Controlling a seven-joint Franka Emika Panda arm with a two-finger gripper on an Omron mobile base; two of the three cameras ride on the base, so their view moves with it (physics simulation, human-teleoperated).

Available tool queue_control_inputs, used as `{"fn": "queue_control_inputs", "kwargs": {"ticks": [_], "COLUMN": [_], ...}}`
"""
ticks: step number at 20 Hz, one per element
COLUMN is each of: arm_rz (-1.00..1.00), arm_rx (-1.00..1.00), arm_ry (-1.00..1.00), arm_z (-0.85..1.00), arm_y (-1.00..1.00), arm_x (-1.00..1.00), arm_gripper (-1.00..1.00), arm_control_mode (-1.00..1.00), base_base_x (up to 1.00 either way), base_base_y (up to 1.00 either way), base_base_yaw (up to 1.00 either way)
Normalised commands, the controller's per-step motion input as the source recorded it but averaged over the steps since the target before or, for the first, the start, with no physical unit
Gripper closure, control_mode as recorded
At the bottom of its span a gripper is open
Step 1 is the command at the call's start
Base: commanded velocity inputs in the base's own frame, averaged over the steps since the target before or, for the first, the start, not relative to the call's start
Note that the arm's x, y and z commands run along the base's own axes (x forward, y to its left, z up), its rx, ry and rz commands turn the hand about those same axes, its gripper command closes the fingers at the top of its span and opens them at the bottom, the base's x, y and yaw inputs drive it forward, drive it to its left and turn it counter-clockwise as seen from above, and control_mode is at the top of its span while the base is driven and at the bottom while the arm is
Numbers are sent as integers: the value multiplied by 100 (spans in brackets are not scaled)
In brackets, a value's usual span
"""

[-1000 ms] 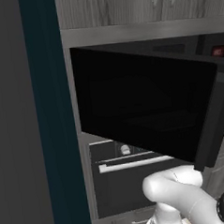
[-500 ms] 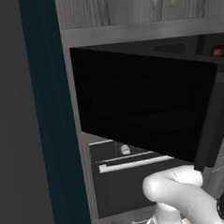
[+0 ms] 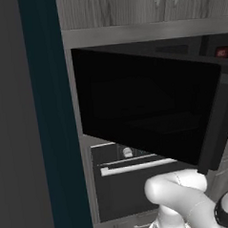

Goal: Place the sponge inside the microwave to prepare for sanitizing.

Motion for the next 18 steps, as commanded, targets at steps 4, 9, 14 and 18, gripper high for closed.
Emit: {"fn": "queue_control_inputs", "kwargs": {"ticks": [4, 9, 14, 18], "arm_rz": [17, 18, 29, 28], "arm_rx": [6, 56, 36, 2], "arm_ry": [0, 12, 14, 6], "arm_z": [0, 0, 9, 0], "arm_y": [70, 16, 43, 91], "arm_x": [0, 13, -3, -22], "arm_gripper": [-100, -100, -100, -100], "arm_control_mode": [-100, -100, -100, -100], "base_base_x": [0, 0, 0, 0], "base_base_y": [0, 0, 0, 0], "base_base_yaw": [0, 0, 0, 0]}}
